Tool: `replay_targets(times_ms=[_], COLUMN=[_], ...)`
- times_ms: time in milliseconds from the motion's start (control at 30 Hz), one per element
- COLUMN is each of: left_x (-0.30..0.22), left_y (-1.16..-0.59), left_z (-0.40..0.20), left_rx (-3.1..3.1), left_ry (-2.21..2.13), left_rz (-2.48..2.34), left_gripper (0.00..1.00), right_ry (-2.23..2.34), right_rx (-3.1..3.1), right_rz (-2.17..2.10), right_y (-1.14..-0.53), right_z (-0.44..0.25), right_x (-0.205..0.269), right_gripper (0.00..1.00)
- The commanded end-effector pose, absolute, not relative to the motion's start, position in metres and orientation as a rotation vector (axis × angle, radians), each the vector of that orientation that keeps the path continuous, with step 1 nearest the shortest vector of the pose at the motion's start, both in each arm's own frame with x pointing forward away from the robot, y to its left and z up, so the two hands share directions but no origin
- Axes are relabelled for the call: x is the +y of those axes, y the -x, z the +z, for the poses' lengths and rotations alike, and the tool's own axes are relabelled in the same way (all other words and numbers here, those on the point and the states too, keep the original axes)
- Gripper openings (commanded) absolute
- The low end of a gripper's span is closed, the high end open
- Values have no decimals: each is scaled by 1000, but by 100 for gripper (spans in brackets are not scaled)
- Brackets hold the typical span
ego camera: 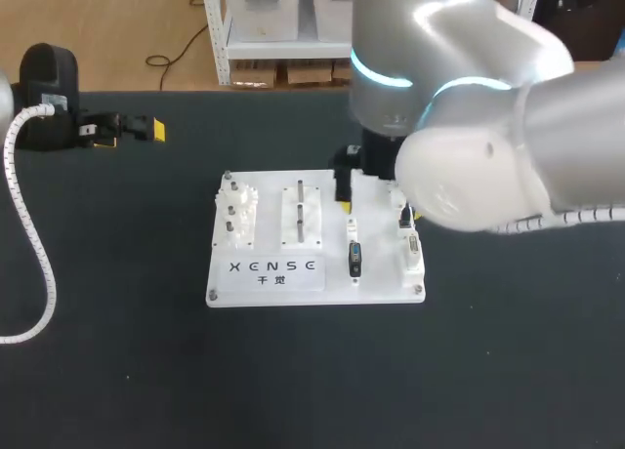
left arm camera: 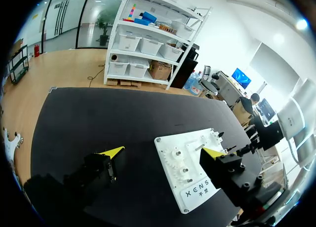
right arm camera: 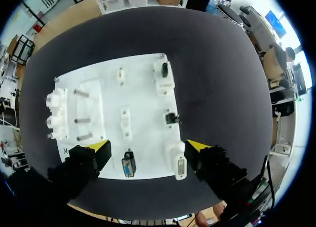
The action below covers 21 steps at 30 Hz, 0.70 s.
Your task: Insert the USB connector, Ethernet cable, and multi-pin plug into their matching sockets one by one.
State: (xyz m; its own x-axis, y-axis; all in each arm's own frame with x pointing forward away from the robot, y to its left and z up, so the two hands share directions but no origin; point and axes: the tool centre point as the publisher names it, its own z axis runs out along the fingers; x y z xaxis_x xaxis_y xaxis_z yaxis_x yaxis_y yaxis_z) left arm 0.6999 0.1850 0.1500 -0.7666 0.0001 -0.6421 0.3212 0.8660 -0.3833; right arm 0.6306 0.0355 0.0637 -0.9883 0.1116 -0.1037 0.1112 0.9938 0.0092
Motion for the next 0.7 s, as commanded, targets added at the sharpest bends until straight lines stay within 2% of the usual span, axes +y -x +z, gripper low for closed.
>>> replay_targets(times_ms=[33,700], left_x=[185,185], left_y=[-700,-700], left_z=[150,150], left_rx=[2374,2374], left_ry=[-232,-232], left_rz=[-636,-636], left_gripper=[100,100], right_ry=[-138,-34], right_rx=[3025,3085], right_rz=[0,-47], right_y=[-623,-605], right_z=[57,18], right_x=[46,65], right_gripper=[100,100])
